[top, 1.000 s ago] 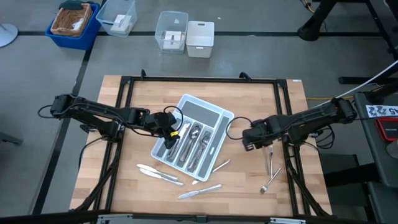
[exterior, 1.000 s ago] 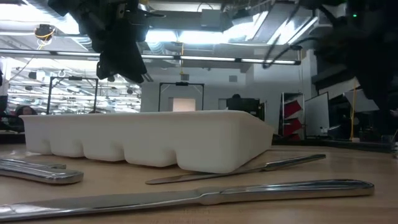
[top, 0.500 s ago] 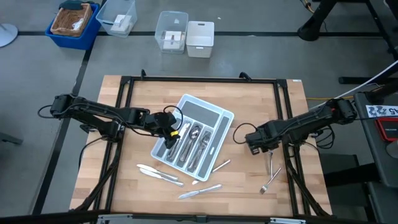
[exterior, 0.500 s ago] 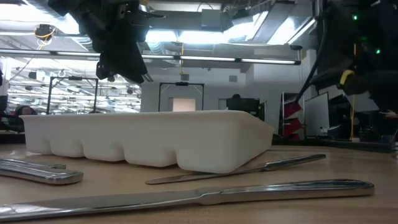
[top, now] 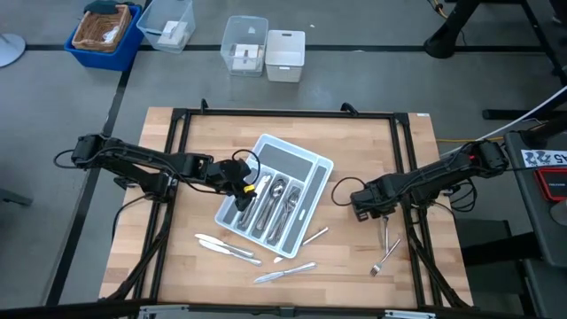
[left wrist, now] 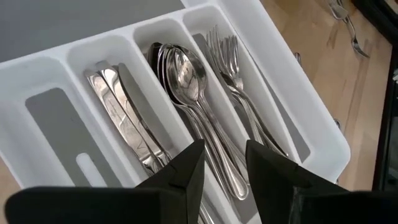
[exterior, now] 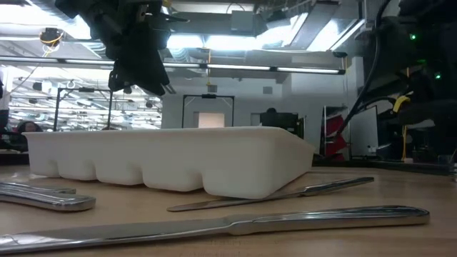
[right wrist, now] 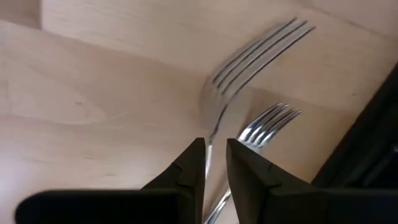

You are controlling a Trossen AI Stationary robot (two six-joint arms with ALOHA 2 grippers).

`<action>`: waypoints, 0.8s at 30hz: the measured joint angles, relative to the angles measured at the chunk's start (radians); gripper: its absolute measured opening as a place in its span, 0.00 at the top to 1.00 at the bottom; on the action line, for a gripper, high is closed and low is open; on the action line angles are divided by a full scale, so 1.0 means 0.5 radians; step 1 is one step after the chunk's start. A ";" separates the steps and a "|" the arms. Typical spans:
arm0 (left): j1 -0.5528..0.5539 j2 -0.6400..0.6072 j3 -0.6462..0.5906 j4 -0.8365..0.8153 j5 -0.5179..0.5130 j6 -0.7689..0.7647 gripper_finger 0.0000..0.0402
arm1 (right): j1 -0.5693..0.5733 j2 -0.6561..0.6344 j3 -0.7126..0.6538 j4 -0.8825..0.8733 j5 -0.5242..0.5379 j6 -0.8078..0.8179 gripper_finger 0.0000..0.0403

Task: Sort silverware
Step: Put the silver fork into the white cutlery tray

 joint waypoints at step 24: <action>0.000 0.000 0.000 -0.001 0.000 0.011 0.73 | -0.001 0.002 -0.096 0.373 0.096 0.048 0.97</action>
